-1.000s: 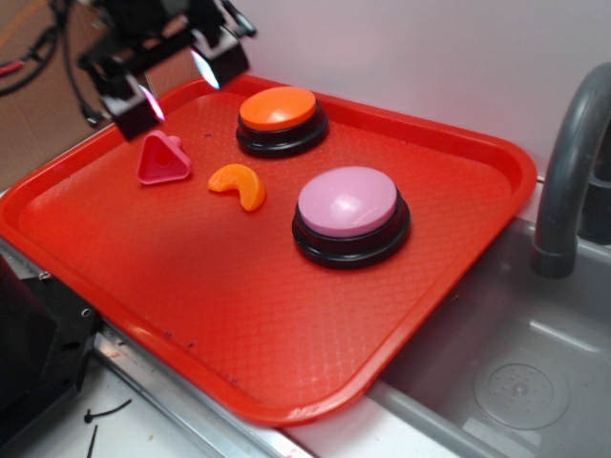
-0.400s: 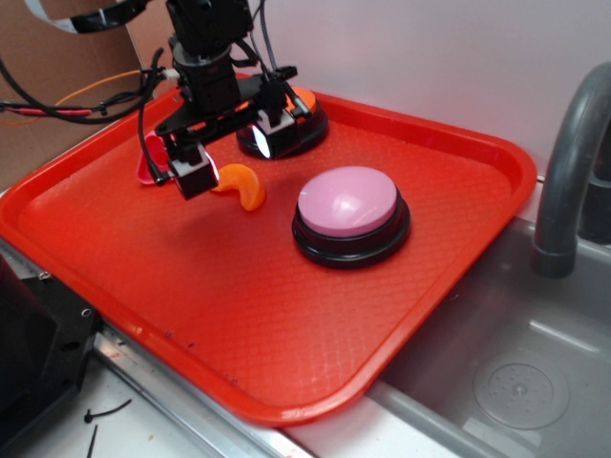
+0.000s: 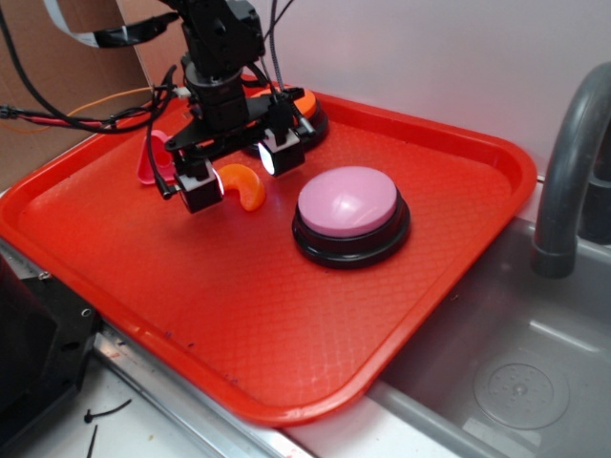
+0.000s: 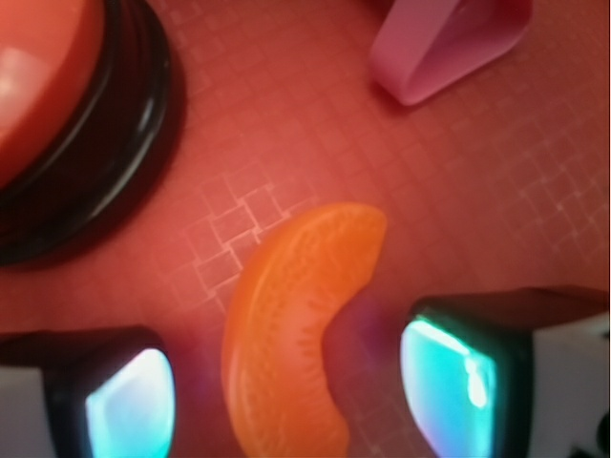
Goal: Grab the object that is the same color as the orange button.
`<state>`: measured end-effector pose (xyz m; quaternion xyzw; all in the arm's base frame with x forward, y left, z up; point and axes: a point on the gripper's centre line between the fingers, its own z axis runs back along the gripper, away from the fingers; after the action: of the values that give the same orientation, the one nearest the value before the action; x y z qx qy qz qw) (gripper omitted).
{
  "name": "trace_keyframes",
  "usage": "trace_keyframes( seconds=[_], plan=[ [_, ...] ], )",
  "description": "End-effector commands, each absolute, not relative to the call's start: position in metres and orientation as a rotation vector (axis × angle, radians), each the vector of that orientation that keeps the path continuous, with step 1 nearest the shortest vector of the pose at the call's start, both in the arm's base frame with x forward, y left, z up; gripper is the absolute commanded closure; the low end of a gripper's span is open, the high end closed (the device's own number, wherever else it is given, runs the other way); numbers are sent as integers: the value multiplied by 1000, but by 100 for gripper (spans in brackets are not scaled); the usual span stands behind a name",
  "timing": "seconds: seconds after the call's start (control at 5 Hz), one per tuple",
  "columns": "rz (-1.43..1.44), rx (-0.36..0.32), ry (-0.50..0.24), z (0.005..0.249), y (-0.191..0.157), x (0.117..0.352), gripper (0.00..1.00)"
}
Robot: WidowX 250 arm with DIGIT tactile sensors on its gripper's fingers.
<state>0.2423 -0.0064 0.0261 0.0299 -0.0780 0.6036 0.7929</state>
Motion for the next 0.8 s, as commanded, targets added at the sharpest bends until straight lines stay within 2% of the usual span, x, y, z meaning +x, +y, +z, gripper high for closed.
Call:
trace_keyframes(
  seconds=[0.0,0.4,0.6],
  plan=[
    [1282,39,-169,27,-7,252,100],
    [1275,50,-158,25,-10,250,100],
    [1252,58,-129,22,-9,248,100]
  ],
)
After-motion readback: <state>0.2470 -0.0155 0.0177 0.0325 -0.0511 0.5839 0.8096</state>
